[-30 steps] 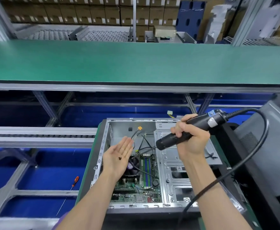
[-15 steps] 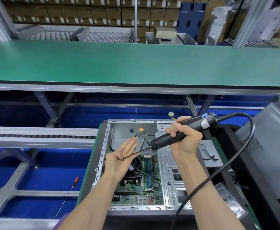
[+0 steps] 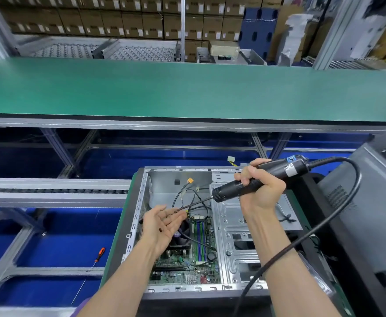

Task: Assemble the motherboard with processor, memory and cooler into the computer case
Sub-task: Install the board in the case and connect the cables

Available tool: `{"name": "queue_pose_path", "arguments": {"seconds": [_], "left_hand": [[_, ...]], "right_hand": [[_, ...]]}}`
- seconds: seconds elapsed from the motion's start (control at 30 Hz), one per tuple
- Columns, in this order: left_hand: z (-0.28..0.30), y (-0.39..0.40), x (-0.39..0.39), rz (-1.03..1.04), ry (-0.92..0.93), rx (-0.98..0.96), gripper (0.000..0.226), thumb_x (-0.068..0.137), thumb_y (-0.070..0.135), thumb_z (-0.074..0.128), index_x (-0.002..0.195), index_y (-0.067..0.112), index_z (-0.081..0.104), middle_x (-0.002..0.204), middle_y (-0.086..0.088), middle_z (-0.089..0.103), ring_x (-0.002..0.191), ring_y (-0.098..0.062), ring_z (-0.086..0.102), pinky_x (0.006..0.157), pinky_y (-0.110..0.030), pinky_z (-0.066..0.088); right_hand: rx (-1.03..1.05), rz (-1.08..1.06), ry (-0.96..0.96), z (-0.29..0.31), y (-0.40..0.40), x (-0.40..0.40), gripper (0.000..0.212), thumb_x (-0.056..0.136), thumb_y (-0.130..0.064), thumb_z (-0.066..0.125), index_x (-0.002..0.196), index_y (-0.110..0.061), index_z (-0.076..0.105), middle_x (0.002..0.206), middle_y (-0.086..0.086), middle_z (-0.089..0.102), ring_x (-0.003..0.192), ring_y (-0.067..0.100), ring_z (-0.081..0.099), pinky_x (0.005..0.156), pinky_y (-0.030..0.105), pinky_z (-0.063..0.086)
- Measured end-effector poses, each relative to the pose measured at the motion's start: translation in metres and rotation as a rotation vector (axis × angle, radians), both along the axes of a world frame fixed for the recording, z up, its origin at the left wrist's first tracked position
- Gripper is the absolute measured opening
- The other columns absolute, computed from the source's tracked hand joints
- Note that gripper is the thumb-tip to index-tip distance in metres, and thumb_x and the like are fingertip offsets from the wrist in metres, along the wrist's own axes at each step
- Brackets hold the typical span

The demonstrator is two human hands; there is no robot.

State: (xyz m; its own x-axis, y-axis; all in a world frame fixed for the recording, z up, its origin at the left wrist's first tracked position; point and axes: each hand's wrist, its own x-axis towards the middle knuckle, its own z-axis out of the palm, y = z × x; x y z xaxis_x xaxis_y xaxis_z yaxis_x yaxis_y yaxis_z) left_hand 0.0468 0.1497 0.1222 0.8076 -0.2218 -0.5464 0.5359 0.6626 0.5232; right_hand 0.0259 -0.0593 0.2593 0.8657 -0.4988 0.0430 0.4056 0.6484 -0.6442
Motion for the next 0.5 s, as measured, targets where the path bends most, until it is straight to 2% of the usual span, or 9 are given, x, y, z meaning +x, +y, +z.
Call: {"name": "queue_pose_path", "arguments": {"seconds": [0.13, 0.23, 0.33, 0.5], "left_hand": [[0.0, -0.0032, -0.0003, -0.013, 0.035, 0.049, 0.023, 0.093, 0.009, 0.063, 0.101, -0.012, 0.065, 0.104, -0.031, 0.071, 0.09, -0.032, 0.075, 0.062, -0.025, 0.061], [-0.002, -0.0041, 0.0, 0.042, 0.053, 0.023, 0.012, 0.092, -0.002, 0.061, 0.099, -0.012, 0.064, 0.1, -0.029, 0.072, 0.083, -0.024, 0.076, 0.058, -0.02, 0.059], [-0.0026, -0.0048, 0.0012, 0.05, 0.035, 0.015, 0.011, 0.092, -0.003, 0.06, 0.099, -0.011, 0.063, 0.089, -0.023, 0.074, 0.078, -0.019, 0.076, 0.058, -0.017, 0.058], [-0.001, -0.0049, 0.0009, 0.046, 0.027, -0.007, 0.015, 0.093, -0.004, 0.059, 0.106, -0.011, 0.062, 0.09, -0.021, 0.075, 0.08, -0.018, 0.076, 0.061, -0.019, 0.058]], "right_hand": [[0.0, -0.011, 0.01, -0.0009, -0.001, 0.0018, 0.022, 0.063, 0.004, 0.056, 0.074, -0.014, 0.06, 0.055, 0.004, 0.043, 0.043, 0.017, 0.038, 0.055, 0.029, 0.041], [-0.021, -0.013, 0.002, -0.0016, -0.0005, 0.0022, 0.023, 0.063, 0.005, 0.057, 0.067, -0.016, 0.065, 0.053, 0.005, 0.043, 0.042, 0.017, 0.038, 0.054, 0.028, 0.042], [-0.018, -0.017, 0.003, -0.0016, 0.0, 0.0029, 0.021, 0.062, 0.005, 0.058, 0.075, -0.011, 0.059, 0.055, 0.006, 0.044, 0.042, 0.018, 0.038, 0.054, 0.028, 0.042], [-0.02, -0.027, -0.001, -0.0036, 0.0002, 0.0051, 0.02, 0.062, 0.006, 0.058, 0.074, -0.01, 0.059, 0.052, 0.006, 0.044, 0.042, 0.018, 0.039, 0.054, 0.028, 0.044]]}}
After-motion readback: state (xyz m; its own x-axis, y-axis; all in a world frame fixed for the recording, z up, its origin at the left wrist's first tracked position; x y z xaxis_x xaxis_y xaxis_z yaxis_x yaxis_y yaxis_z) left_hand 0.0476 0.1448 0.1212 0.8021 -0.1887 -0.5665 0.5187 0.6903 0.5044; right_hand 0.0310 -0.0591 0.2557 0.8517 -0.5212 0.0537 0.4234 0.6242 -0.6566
